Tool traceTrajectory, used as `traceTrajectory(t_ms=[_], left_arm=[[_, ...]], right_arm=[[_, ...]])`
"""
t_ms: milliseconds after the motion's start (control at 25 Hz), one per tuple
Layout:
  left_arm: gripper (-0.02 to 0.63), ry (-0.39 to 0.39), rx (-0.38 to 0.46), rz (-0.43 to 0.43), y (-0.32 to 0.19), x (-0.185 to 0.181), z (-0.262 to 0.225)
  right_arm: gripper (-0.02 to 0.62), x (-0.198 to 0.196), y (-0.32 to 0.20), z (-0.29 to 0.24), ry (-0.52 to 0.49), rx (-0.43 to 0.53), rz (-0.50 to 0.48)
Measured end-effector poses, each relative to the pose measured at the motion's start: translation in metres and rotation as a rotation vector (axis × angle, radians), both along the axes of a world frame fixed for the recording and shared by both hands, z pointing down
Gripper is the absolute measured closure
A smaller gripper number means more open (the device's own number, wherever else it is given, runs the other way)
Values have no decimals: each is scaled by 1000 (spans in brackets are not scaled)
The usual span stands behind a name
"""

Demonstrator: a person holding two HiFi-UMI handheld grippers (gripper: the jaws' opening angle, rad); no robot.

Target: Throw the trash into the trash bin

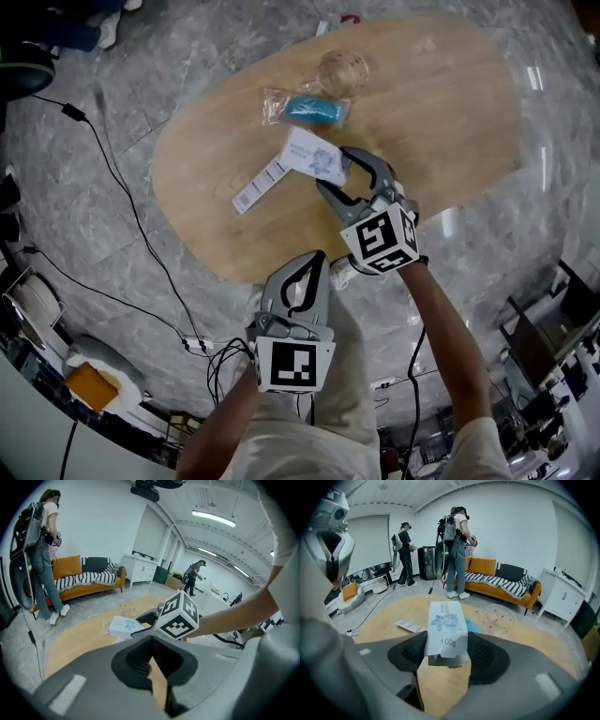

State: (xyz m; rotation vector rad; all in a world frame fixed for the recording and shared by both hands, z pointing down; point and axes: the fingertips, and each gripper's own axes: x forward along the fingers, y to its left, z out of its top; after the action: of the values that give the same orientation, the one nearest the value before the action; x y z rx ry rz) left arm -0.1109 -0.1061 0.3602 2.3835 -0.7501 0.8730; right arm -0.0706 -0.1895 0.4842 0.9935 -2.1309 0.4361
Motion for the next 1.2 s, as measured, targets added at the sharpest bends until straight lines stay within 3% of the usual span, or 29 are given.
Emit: traceTrajectory(t_ms=[800, 1200], left_arm=[[606, -10, 13, 192, 110, 70, 0], [606, -28, -14, 230, 171, 96, 15]], right_arm=[[310, 94, 140, -36, -11, 28, 239], [321, 140, 228, -31, -32, 11, 408]])
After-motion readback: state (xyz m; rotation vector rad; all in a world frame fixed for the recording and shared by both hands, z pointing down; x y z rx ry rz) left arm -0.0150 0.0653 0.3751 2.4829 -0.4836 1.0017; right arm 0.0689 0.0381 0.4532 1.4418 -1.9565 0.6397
